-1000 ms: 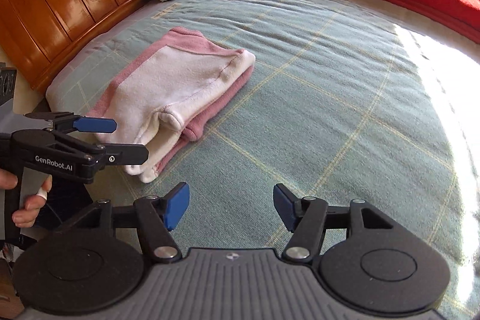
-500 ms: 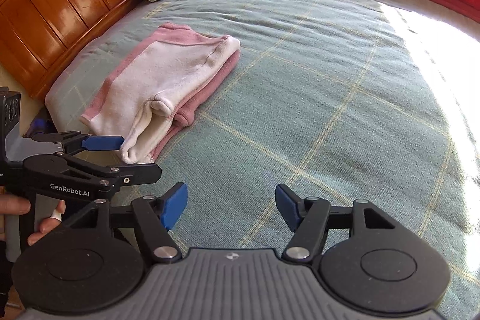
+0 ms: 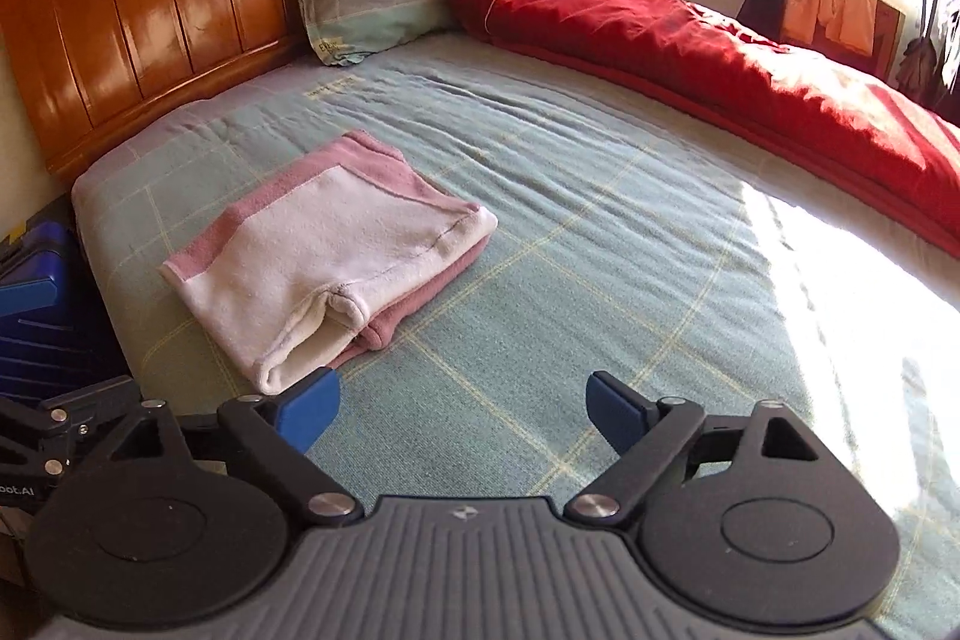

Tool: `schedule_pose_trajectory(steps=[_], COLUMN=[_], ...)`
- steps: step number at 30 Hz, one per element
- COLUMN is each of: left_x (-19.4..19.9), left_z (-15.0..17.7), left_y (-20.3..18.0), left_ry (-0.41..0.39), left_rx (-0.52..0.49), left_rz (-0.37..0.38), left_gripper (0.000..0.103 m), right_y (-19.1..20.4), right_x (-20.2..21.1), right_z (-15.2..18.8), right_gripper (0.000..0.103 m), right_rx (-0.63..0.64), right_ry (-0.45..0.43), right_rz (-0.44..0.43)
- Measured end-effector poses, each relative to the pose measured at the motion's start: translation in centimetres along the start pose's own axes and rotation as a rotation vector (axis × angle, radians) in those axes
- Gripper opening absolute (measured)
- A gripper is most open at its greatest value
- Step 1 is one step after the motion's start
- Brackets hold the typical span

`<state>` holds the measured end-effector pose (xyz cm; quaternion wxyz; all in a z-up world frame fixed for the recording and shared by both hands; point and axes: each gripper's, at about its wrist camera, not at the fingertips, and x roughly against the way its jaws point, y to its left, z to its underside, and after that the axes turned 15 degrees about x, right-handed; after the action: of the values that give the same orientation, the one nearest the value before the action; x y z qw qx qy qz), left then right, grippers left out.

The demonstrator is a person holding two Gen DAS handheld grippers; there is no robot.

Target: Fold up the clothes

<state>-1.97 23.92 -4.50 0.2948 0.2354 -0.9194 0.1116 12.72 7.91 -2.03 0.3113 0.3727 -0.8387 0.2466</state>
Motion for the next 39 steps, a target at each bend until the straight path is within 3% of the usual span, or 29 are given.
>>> schedule_pose_trajectory(steps=[3, 7, 12, 18, 21, 24, 29, 39], left_x=[1.4, 2.9, 4.3, 7.5, 9.2, 10.5, 11.4, 11.8], left_z=[0.1, -0.1, -0.7, -2.9, -3.5, -3.4, -2.7, -0.8], left_y=[0.5, 1.4, 2.2, 2.3, 1.7, 1.3, 1.3, 2.1], left_ry=[-0.028, 0.034, 0.085, 0.090, 0.075, 0.090, 0.151, 0.221], left_rx=[0.026, 0.101, 0.133, 0.192, 0.215, 0.233, 0.267, 0.265], left_rz=[-0.057, -0.070, -0.150, -0.118, -0.084, -0.025, -0.013, -0.031], left_gripper=[0.102, 0.102, 0.102, 0.102, 0.102, 0.102, 0.102, 0.102], right_y=[1.5, 3.4, 4.4, 3.8, 3.7, 4.0, 4.3, 7.8], right_x=[1.1, 2.4, 4.4, 8.0, 9.3, 9.8, 9.8, 11.4], right_z=[-0.4, -0.9, -1.6, -3.0, -2.6, -1.3, 1.2, 2.5], right_gripper=[0.103, 0.103, 0.103, 0.103, 0.103, 0.103, 0.103, 0.103], right_rx=[0.029, 0.044, 0.004, -0.066, -0.112, -0.145, -0.224, -0.145], right_ry=[-0.009, -0.005, 0.007, -0.047, -0.046, -0.017, 0.065, 0.098], right_rz=[-0.005, -0.044, -0.072, -0.075, -0.119, -0.140, -0.134, -0.096])
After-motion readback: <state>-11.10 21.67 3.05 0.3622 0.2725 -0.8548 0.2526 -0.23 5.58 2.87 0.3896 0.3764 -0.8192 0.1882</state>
